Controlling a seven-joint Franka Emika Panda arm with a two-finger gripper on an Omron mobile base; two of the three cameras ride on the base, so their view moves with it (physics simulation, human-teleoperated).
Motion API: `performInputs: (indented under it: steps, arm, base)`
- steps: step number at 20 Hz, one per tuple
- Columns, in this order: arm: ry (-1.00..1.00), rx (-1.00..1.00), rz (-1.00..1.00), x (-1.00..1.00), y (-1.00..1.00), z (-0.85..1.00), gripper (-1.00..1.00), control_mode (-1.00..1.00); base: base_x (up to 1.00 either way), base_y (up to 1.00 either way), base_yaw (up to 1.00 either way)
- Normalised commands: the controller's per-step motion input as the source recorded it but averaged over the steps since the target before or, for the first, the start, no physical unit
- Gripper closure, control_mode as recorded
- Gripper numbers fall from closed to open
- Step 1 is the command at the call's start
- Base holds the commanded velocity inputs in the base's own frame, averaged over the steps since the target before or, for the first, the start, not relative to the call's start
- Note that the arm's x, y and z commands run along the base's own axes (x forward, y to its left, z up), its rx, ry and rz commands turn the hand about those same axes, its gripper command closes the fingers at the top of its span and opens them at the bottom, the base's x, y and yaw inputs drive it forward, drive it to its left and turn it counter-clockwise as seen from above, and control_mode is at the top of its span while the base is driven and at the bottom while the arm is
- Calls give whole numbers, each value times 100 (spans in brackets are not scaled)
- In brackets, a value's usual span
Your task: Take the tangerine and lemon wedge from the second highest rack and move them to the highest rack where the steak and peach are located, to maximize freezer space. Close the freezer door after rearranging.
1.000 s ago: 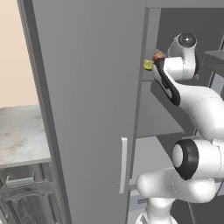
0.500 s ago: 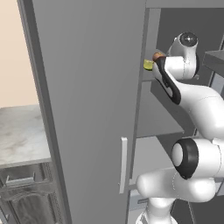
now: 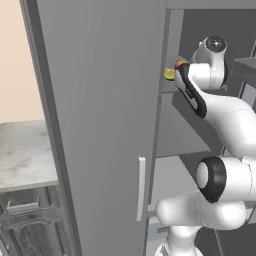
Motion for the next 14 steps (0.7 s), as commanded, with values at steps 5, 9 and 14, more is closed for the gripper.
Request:
performInputs:
  steps: [5, 9, 14]
  arm:
    - [0, 0, 0, -45, 39, 4, -100, -100]
    - [0, 0, 0, -72, 55, 5, -100, -100]
    - [-7, 0, 0, -97, 32, 27, -100, -100]
  base:
    - [0, 0, 0]
    - [0, 0, 0]
    - [0, 0, 0]
